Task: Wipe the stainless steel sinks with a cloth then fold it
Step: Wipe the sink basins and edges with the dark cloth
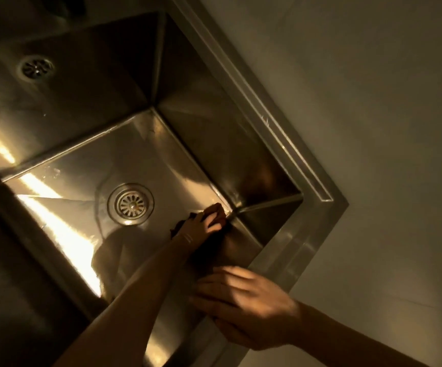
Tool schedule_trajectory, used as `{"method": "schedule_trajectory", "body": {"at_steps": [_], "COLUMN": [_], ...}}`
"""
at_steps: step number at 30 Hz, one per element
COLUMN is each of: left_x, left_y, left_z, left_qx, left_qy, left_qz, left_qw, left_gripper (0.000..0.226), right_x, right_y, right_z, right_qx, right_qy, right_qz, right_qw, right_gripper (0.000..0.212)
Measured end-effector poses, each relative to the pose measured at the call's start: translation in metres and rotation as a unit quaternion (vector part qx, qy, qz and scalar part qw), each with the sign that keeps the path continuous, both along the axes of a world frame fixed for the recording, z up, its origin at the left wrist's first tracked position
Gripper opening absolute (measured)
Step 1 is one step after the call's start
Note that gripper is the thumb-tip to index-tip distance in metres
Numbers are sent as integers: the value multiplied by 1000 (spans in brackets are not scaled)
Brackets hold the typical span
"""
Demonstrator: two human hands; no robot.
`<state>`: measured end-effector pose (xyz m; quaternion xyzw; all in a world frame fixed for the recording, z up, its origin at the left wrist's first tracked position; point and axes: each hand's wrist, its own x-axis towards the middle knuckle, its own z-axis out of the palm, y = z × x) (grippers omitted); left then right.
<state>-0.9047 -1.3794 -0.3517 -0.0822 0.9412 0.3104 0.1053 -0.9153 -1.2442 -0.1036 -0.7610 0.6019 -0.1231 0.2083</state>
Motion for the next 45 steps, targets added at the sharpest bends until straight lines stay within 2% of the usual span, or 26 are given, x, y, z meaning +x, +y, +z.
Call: {"method": "schedule_trajectory", "body": {"at_steps": [1,2,4,7,10,12,14,15,17,19,21,22,25,27,29,31,33,35,36,37,41,45], "left_x": [-6,-9,-12,-33,-51,-52,-50,-51,-60,-65,-66,-65,-60,-63,-64,-61,-56,-50,-50,-50,-55,-65], "left_y": [0,0,-5,-17,-21,-19,-23,-25,-26,-29,-25,-24,-26,-29,-25,-20,-9,-7,-10,-13,-17,-27], "left_z": [5,7,14,14,67,100,126,136,138,120,94,79,41,24,9,11,20,28,27,24,5,2], "left_qx": [-55,-62,-29,-47,-95,-125,-120,-83,-44,-101,-158,-174,-238,-223,-192,-152,-89,-30,-24,-35,-105,-111], "left_qy": [31,42,49,179,295,388,409,414,462,476,453,419,259,156,45,-32,-73,-70,-53,-47,-116,-53], "left_qz": [-44,-57,-12,-82,-37,1,73,96,118,135,104,84,64,6,-18,18,98,178,198,192,85,51], "left_qw": [997,996,998,979,950,913,902,901,878,863,871,887,934,962,980,988,988,981,978,980,984,991], "left_gripper": [45,46,40,45,30,26,21,22,30,37,43,43,28,33,50,55,70,83,81,77,70,70], "right_x": [-6,-17,-45,-88,-107,-107,-105,-105,-107,-110,-110,-109,-111,-111,-110,-111,-111,-110,-111,-112,-114,-113], "right_y": [0,2,8,9,7,7,9,10,9,9,11,12,13,13,12,10,10,10,10,10,9,8], "right_z": [1,2,7,16,16,14,12,12,10,9,7,6,5,6,8,8,7,7,7,6,7,6], "right_qx": [7,18,55,92,97,93,83,76,60,48,50,52,55,56,69,72,57,42,34,27,34,28], "right_qy": [7,32,102,162,164,148,131,125,119,111,104,99,87,96,98,93,87,79,76,72,75,90], "right_qz": [1,4,6,7,17,13,11,15,25,26,22,17,17,18,17,16,16,19,22,22,20,18], "right_qw": [1000,999,993,983,981,985,988,989,991,992,993,994,995,994,993,993,994,996,996,997,996,995], "right_gripper": [38,37,42,45,45,44,43,42,43,42,42,42,44,44,44,45,44,42,41,40,42,44]}}
